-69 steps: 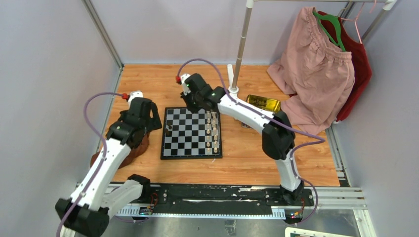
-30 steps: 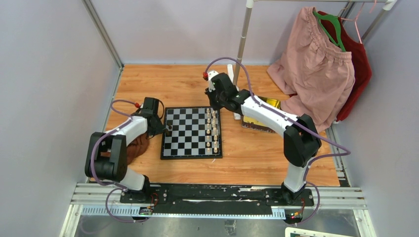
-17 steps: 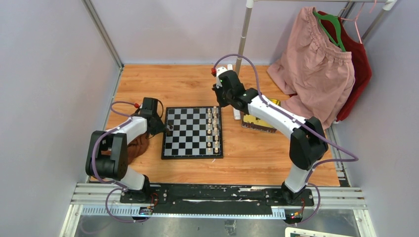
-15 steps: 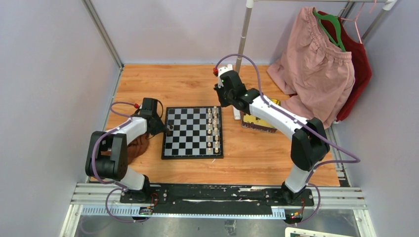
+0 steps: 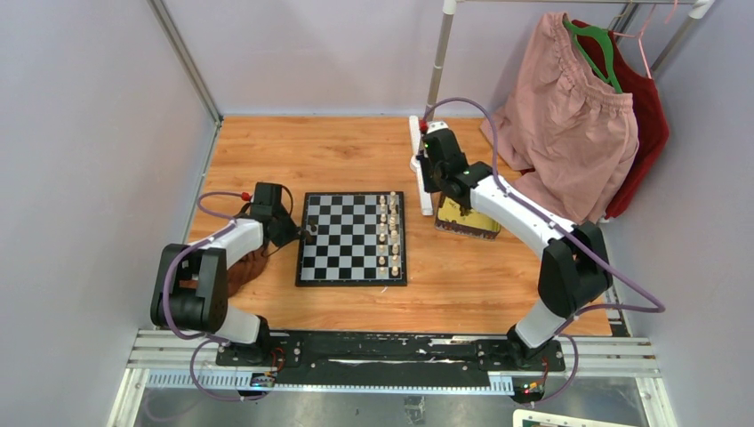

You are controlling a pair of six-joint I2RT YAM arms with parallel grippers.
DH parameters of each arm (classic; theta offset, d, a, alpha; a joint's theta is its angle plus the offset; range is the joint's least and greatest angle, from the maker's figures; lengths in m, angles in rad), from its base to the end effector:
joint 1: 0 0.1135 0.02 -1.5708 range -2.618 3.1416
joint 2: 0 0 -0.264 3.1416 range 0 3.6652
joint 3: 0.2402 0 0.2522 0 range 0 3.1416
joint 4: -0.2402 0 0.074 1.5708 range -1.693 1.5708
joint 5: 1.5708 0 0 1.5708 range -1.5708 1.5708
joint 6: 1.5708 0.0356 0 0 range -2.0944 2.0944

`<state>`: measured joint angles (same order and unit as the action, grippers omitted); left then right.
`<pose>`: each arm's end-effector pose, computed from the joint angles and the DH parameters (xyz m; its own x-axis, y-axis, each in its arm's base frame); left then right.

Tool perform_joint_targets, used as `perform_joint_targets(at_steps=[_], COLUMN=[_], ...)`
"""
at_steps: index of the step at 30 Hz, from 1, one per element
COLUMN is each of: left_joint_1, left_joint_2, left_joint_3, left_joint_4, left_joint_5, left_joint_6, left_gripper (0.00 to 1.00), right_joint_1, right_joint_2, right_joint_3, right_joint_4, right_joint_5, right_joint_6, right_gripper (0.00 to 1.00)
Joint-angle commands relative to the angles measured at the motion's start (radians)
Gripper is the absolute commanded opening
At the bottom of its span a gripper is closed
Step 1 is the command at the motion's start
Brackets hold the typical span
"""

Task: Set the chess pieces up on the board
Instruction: Move the chessboard to the center of the board.

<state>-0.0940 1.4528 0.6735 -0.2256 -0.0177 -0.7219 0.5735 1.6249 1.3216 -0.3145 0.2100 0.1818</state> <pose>0.2630 -0.0242 0.1537 -0.6865 -0.5989 -0.4123 -0.4920 0.8002 -0.3431 0.3188 0.1971 0.2982 -0.5487 -0.1439 -0.8236 -0.2935 0.9555 0.0286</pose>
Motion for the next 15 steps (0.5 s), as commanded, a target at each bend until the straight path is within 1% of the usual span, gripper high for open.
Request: perform_joint_targets(at_steps=[1, 8, 11, 15], left_joint_1=[-0.016, -0.061, -0.072, -0.081], left_joint_2=[-0.009, -0.009, -0.009, -0.006], left_joint_3=[-0.037, -0.026, -0.024, -0.029], left_joint_4=[-0.002, -0.004, -0.005, 0.007], left_joint_5=[0.062, 0.059, 0.059, 0.061], left_joint_6=[-0.029, -0.04, -0.043, -0.047], left_gripper=[0.0, 0.0, 0.0, 0.0], right_joint_1=[-0.047, -0.102, -0.137, -0.186], right_joint_2=[-0.05, -0.053, -0.052, -0.044], right_joint_3=[-0.032, -0.048, -0.061, -0.083], right_joint_4=[-0.043, -0.116, -0.137, -0.145], right_joint_5=[0.072, 0.134, 0.128, 0.109], right_joint_6=[0.039, 0.074, 0.101, 0.114], right_gripper=[0.16, 0.2, 0.31, 0.32])
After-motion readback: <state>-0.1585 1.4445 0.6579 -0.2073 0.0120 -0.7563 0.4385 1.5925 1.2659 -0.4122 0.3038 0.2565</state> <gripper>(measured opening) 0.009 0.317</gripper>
